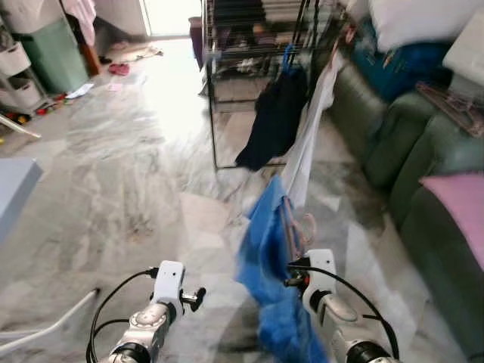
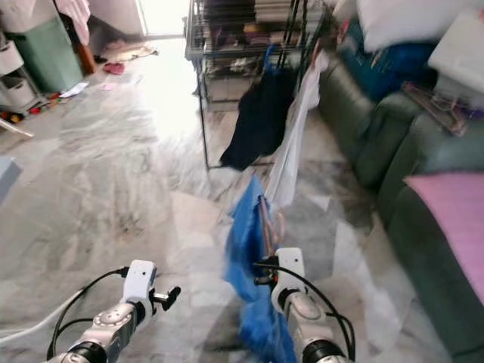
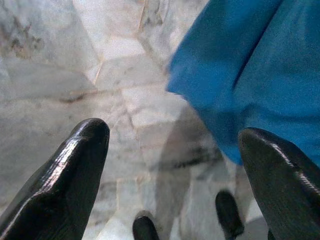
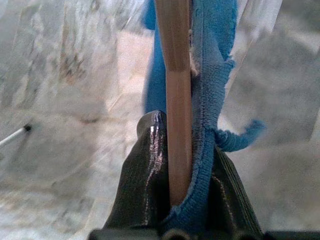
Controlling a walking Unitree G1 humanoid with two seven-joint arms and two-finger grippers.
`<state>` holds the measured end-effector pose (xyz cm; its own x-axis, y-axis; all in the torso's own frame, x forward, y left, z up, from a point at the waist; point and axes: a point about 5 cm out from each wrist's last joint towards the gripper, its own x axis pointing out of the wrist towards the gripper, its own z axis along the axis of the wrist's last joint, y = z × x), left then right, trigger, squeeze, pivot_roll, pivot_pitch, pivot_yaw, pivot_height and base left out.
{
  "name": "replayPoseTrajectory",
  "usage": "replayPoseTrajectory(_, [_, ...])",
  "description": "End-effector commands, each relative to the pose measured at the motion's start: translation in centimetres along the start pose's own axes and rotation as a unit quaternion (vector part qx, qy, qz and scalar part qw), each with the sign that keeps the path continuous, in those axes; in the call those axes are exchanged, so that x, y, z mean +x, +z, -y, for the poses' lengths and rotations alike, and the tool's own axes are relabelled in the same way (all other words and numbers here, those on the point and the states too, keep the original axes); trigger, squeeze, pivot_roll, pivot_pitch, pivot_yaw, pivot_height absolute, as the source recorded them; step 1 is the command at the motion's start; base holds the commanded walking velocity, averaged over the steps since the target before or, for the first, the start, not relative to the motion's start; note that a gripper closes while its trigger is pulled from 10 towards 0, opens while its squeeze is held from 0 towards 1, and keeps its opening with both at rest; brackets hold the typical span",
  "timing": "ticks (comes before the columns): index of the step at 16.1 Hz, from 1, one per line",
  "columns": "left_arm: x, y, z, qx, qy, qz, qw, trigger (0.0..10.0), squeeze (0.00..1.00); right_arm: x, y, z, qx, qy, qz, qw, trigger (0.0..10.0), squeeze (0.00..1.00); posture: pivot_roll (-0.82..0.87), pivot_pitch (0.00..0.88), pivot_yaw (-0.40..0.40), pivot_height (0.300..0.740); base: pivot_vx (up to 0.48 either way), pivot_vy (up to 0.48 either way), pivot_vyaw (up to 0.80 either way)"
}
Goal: Hang hanger
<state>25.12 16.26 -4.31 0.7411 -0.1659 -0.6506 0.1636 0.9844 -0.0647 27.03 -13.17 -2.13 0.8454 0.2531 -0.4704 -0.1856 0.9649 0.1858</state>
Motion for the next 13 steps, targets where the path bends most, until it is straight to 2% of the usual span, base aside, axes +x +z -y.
replayPoseTrajectory(1, [-0.3,0.9,-1.8,0.0,0.03,0.019,0.999,10.0,0.0,0.4,1.1,-1.1,-0.009,0.022,0.03,0.999,10.0,0.0,-0.22,0.078,-0.001,0.74,0.341,0.0,0.0])
replayPoseTrajectory(2, [-0.3,1.4,-2.1,0.001,0.035,0.028,0.999,10.0,0.0,0.4,1.5,-1.1,-0.011,0.027,0.038,0.999,10.0,0.0,-0.22,0.08,-0.001,0.74,0.341,0.0,0.0])
replayPoseTrajectory(3, [-0.2,2.7,-2.7,-0.01,0.047,0.053,0.997,10.0,0.0,0.5,2.2,-1.5,-0.033,0.052,0.055,0.997,10.0,0.0,-0.22,0.082,0.0,0.74,0.341,0.0,0.0])
replayPoseTrajectory(6, [0.0,5.7,-3.0,-0.017,0.05,0.103,0.993,10.0,0.0,0.6,3.1,-2.6,-0.071,0.087,0.069,0.991,10.0,0.0,-0.22,0.087,0.0,0.74,0.339,0.0,0.0])
replayPoseTrajectory(8, [0.3,7.7,-2.3,-0.012,0.036,0.135,0.99,10.0,0.0,0.7,3.4,-3.5,-0.082,0.105,0.066,0.989,10.0,0.0,-0.22,0.089,0.002,0.74,0.336,0.0,0.0])
replayPoseTrajectory(10, [0.5,8.4,-1.5,-0.004,0.026,0.147,0.989,10.0,0.0,0.7,3.3,-4.1,-0.093,0.127,0.052,0.986,10.0,0.0,-0.22,0.092,0.005,0.74,0.337,0.0,0.0])
replayPoseTrajectory(11, [0.7,8.7,-0.6,-0.002,0.015,0.153,0.988,10.0,0.0,0.8,3.5,-4.7,-0.103,0.148,0.047,0.982,10.0,0.0,-0.22,0.094,0.008,0.74,0.337,0.0,0.0])
replayPoseTrajectory(13, [0.8,8.9,0.1,-0.002,0.006,0.159,0.987,10.0,0.0,0.9,3.8,-4.8,-0.111,0.152,0.046,0.981,10.0,0.0,-0.23,0.095,0.01,0.74,0.336,0.0,0.0])
